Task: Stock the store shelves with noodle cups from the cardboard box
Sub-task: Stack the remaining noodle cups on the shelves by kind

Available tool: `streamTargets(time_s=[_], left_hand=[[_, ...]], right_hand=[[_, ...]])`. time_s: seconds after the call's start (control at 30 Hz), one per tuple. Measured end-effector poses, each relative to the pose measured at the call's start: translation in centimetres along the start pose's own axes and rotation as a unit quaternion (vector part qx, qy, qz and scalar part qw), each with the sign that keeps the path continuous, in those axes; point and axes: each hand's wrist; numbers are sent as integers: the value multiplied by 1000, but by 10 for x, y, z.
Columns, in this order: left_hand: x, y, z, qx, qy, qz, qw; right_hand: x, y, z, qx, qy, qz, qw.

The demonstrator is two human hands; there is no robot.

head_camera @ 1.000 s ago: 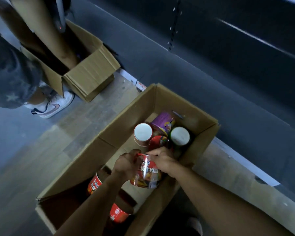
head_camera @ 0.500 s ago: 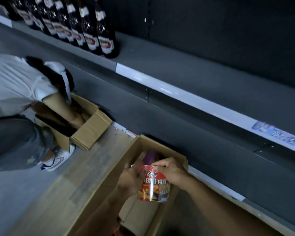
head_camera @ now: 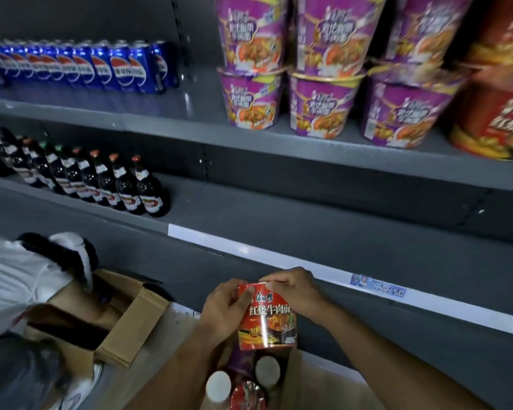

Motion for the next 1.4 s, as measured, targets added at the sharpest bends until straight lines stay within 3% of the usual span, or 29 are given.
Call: streamTargets(time_s=[0.23,0.57,0.77,1.07,1.4], left_hand=[[-4,0,-94,-63,65,-7,996],[-19,4,-200,-45,198,10,979],[-31,19,-254,-50,264,36,963],[-51,55,-321,-135,284,90,945],[-58,110,-389,-120,352,101,923]], right_hand=[[-36,-67,54,-2,-52,-82,995],[-99,-144,95,34,-108,-228,967],[-139,-190,105,79,-116,-210,968],[-200,-260,108,100,-172,-212,957],[-248,-334,92,50,-206,-246,946]])
Point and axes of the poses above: each hand's wrist, its own x-axis towards the middle knuckle, its own y-axis out of the palm, z = x × y, and after that the axes turned 4 degrees about z, right-handed
